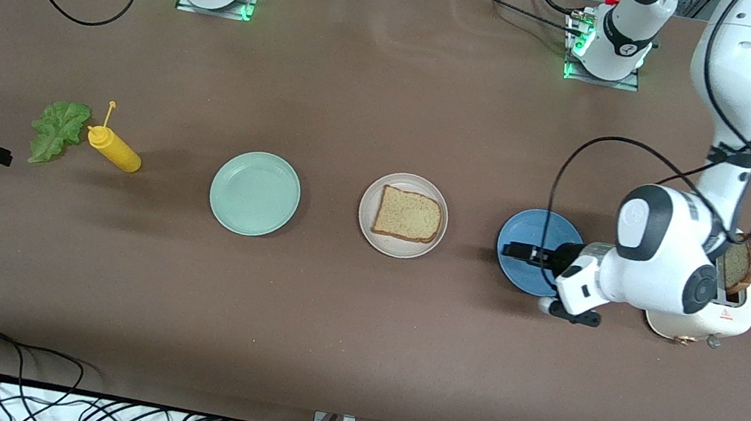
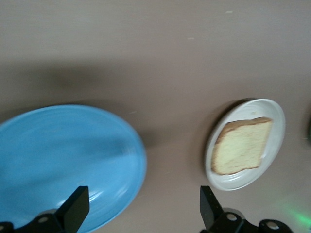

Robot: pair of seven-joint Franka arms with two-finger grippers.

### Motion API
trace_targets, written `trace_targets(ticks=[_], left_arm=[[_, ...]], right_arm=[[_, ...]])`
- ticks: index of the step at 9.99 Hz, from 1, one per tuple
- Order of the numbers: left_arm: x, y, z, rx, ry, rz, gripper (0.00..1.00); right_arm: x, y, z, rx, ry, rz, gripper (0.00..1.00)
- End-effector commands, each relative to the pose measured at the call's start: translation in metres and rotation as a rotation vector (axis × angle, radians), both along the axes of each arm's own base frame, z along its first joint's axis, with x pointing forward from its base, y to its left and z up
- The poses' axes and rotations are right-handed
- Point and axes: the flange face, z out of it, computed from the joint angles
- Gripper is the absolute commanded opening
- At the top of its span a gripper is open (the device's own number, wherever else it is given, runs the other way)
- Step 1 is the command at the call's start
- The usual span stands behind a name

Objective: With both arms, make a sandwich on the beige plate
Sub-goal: 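Withdraw the left gripper while the right gripper reaches the lettuce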

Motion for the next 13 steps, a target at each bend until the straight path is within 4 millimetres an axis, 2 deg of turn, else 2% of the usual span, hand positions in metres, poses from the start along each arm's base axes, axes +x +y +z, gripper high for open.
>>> trace_targets(ticks=[1, 3, 5, 6, 8, 11, 12, 13], left_arm=[[-0.007, 0.037, 0.038, 0.169, -0.006, -0.055, 1.0], [-0.008, 0.071, 0.063, 0.25, -0.023, -0.063, 1.0], [-0.01, 0.097, 0.093, 0.296, -0.056, -0.051, 1.0], [-0.013, 0.102, 0.107, 0.307, -0.067, -0.05, 1.0], [-0.014, 0.142, 0.139, 0.33, -0.101, 0.008, 1.0], [-0.019, 0.183, 0.141, 0.424, -0.065, 0.01, 1.0], [-0.02, 0.194, 0.141, 0.425, -0.063, 0.025, 1.0], [-0.02, 0.195, 0.141, 0.425, -0.064, 0.028, 1.0]], right_arm=[[-0.027, -0.005, -0.042, 0.015, -0.007, -0.052, 1.0], [-0.045, -0.002, -0.073, 0.055, 0.033, -0.102, 1.0], [-0.052, -0.005, -0.098, 0.053, 0.076, -0.113, 1.0], [-0.058, -0.013, -0.106, 0.053, 0.093, -0.128, 1.0], [-0.065, -0.027, -0.125, 0.051, 0.125, -0.132, 1.0], [-0.074, -0.026, -0.15, 0.06, 0.17, -0.145, 1.0], [-0.075, -0.027, -0.153, 0.073, 0.171, -0.154, 0.86], [-0.075, -0.025, -0.155, 0.078, 0.176, -0.139, 0.37]])
